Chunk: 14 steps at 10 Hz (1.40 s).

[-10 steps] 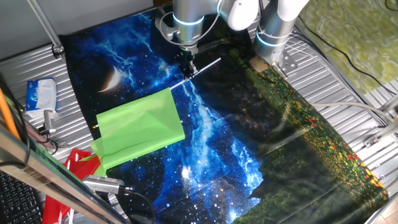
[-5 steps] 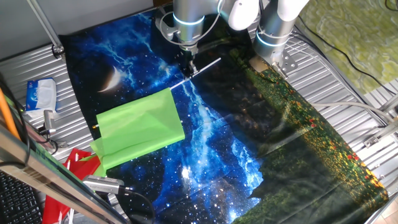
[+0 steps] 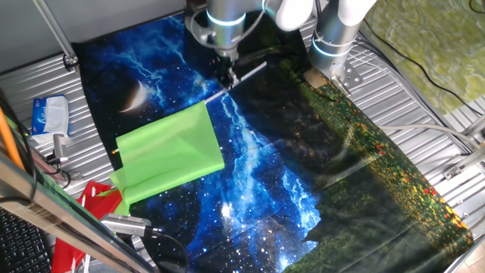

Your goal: Wave the flag

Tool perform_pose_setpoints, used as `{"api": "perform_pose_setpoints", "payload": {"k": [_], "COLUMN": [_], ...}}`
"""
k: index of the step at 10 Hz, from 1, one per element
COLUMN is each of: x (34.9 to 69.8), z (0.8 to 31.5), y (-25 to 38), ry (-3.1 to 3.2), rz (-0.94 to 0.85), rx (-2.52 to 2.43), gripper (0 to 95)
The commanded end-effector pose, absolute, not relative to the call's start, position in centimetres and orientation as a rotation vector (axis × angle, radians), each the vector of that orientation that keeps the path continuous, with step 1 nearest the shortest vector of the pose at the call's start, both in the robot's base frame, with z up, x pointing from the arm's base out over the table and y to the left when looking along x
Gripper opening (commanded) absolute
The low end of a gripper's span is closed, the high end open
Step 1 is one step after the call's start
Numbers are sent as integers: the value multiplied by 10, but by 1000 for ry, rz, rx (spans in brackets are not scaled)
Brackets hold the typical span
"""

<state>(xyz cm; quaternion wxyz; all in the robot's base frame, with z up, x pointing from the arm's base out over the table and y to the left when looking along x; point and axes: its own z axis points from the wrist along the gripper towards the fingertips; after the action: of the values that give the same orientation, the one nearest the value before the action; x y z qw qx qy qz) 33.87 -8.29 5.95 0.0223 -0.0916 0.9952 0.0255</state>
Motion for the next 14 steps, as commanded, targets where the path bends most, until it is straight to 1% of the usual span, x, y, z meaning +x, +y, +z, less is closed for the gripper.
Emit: {"api": "perform_pose_setpoints", "payload": {"k": [1,4,8,10,11,14], "x": [339,342,346,362,370,375], "z": [87,132,169,189,198,194], "y": [-85,-75,-52,-35,-17,29], "ry": [3097,3140,3168,3200,3218,3208], "rz": [98,129,166,165,160,143], "rx": [-279,-243,-197,-165,-114,-8], "gripper": [0,0,0,0,0,0]}}
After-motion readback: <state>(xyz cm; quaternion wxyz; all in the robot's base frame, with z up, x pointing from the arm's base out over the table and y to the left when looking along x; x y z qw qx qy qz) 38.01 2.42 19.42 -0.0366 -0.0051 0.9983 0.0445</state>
